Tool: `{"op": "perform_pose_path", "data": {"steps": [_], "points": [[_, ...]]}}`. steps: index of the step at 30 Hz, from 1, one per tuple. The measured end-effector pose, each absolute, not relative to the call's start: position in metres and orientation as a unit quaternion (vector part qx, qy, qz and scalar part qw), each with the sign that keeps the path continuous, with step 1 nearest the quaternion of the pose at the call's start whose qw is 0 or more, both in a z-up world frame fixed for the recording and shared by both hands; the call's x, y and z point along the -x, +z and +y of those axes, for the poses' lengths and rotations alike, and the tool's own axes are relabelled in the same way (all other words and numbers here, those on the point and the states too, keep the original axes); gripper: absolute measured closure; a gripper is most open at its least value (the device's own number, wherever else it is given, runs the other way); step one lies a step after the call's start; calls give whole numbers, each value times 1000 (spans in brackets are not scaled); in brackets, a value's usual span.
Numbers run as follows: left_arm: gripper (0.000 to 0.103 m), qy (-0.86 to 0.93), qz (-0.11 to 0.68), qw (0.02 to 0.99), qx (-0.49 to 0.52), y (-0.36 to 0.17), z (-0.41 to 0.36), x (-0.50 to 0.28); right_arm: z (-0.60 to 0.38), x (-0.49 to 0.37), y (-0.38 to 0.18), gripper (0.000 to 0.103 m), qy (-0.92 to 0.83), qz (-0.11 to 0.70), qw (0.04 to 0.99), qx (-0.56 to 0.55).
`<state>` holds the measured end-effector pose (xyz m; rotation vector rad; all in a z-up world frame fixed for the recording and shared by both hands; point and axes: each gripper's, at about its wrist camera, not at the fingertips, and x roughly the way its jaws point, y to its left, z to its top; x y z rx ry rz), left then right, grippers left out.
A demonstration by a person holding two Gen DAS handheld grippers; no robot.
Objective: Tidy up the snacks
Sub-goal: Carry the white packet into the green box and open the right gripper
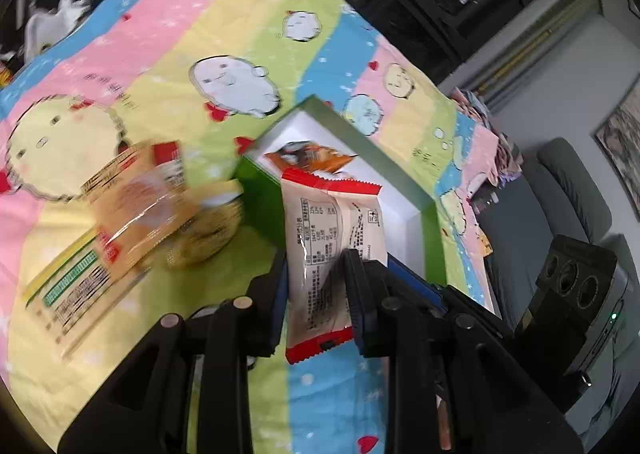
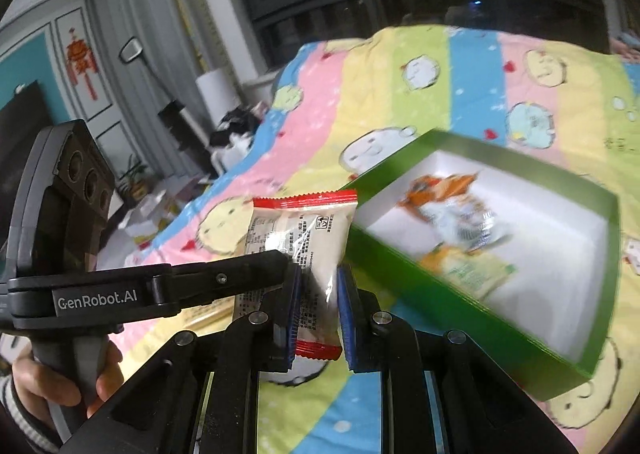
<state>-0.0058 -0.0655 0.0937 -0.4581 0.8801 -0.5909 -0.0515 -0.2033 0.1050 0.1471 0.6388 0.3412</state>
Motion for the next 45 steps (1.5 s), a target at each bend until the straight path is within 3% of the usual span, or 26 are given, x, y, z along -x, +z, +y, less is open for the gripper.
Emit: {"op": "perform_pose_path", "data": {"steps": [19, 32, 35, 37, 40, 43, 45], "points": [[76, -354, 420, 823, 147, 101, -168, -44, -289, 37, 110, 84, 49, 287, 948, -130], [75, -352, 438, 814, 145, 89, -183, -57, -302, 27, 97, 83, 29, 308, 941, -137], [62, -336, 440, 819, 148, 87, -180, -60, -300, 26, 95, 83, 29, 313, 939, -138], [37, -325, 439, 823, 154, 86, -176, -60, -300, 26, 95, 83, 21, 313, 940, -136], [17, -315, 435, 827, 166, 87, -169, -59, -301, 25, 96, 81, 20, 315, 939, -137], [14, -304, 422, 838, 162, 95, -162, -56, -300, 29, 100, 66, 10, 310, 941, -132], [2, -295, 419, 844, 159, 99, -157, -54, -299, 32, 103, 52, 7, 305, 943, -132]]}}
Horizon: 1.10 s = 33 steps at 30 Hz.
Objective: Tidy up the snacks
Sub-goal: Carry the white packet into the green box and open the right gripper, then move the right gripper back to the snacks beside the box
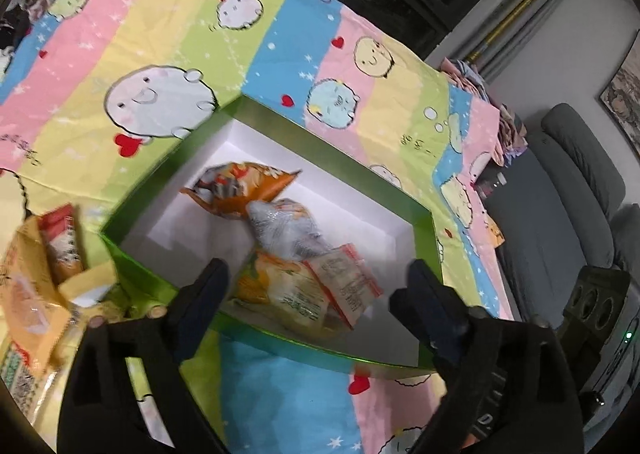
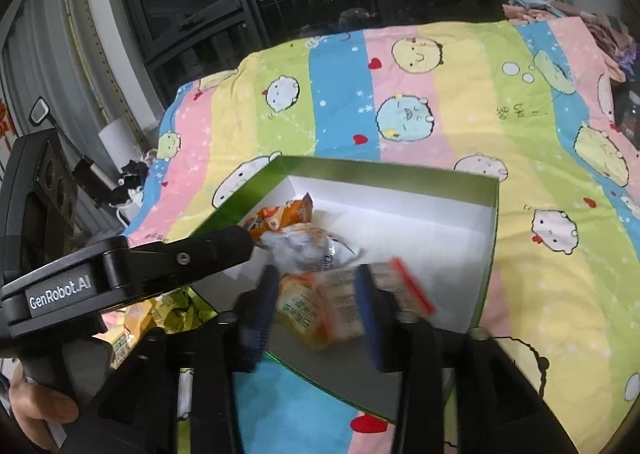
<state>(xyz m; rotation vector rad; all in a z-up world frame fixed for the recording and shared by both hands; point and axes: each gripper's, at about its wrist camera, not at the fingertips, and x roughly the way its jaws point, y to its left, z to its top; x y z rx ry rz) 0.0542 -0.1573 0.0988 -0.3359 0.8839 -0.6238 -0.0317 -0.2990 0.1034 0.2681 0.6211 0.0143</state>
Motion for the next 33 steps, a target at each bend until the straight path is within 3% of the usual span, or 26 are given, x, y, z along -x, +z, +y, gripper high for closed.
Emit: {"op": "perform_pose_path", "data": {"steps": [3, 6, 11, 21, 24, 33], "points": [[1, -285, 409, 851, 166, 107, -146, -50, -297, 38, 112, 33, -3, 291, 948, -129], [1, -273, 405, 856, 169, 112, -135, -47, -294, 44, 120, 22, -11, 276, 953, -125], [0, -256, 398, 864, 174, 117, -118, -40, -291, 51, 131, 16, -9, 261, 957, -127], [0, -216, 360, 890, 179, 133, -78, -12, -280, 65, 148, 14, -4, 236, 966, -110], [0, -205, 345, 900, 172, 139, -70, -3, -276, 68, 151, 5, 0, 234, 967, -102], [0, -172, 321, 917, 164, 146, -48, 18, -268, 77, 160, 5, 5, 218, 972, -89]]}}
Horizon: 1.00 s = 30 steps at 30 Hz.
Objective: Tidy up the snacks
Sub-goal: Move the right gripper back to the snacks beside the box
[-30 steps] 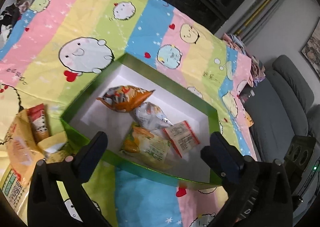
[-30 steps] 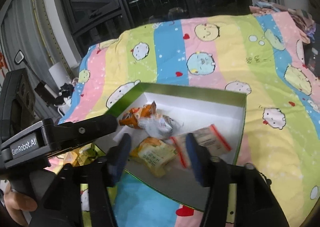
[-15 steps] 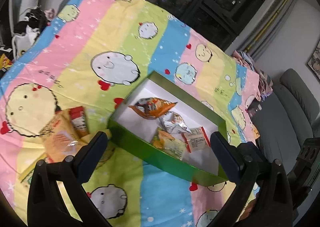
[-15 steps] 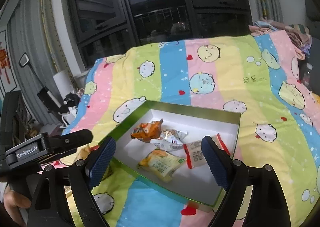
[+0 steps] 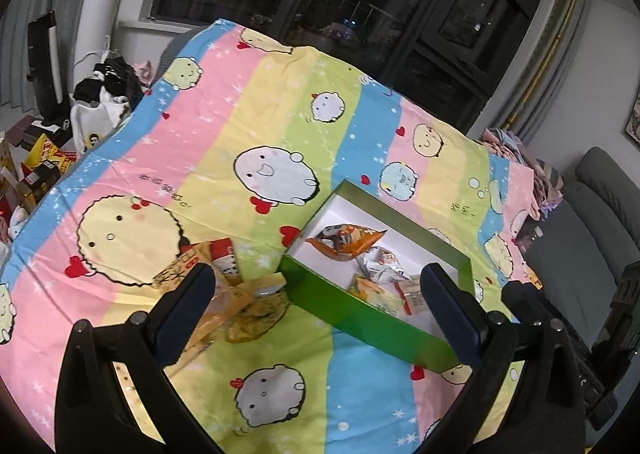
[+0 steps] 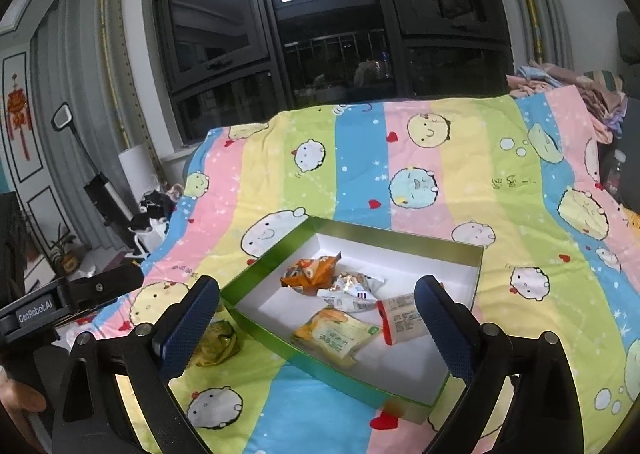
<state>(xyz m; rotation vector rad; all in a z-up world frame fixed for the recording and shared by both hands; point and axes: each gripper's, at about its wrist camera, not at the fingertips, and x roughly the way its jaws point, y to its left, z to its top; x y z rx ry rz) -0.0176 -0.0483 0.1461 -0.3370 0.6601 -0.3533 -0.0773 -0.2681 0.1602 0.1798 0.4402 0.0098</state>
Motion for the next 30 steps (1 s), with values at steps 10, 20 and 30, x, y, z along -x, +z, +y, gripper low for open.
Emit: {"op": "perform_pose_path", "data": {"steps": [10, 20, 30], "points": [[0, -150, 324, 918, 173, 141, -32, 26, -263, 83, 164, 5, 15, 212, 973, -86], [0, -130, 329, 919, 176, 134, -15, 33, -255, 83, 162, 5, 23, 220, 972, -75], [0, -118, 344, 913, 187, 123, -5, 34, -243, 78, 154, 5, 40, 238, 968, -65]]}}
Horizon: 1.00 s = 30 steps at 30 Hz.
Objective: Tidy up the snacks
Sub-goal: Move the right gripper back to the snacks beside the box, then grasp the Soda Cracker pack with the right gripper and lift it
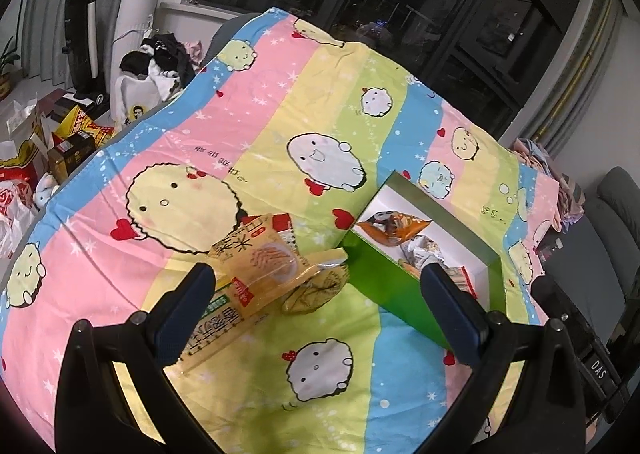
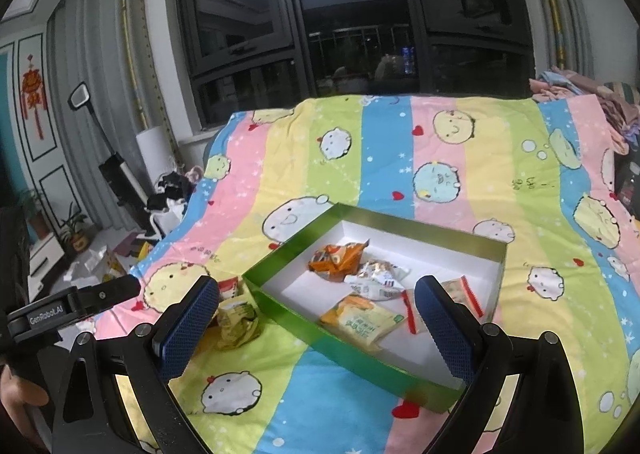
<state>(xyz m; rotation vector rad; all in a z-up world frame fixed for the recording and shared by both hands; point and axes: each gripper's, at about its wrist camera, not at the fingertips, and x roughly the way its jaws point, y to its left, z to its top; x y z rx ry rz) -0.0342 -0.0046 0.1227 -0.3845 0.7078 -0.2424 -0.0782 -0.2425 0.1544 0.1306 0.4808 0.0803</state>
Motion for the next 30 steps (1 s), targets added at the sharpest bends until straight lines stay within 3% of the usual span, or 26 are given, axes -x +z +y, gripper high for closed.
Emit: {"op": "perform_pose_path", "data": {"steps": [14, 23, 30], "points": [[0, -63, 421, 879, 215, 61, 58, 22, -177, 47, 95, 5, 164, 350, 921, -50], [1, -134, 460, 867, 134, 33, 55, -6, -113, 38, 41, 5, 265, 408, 872, -51], [9, -188, 488, 841, 137, 13, 43, -2, -106, 32, 25, 5, 286, 424, 856, -67]]}}
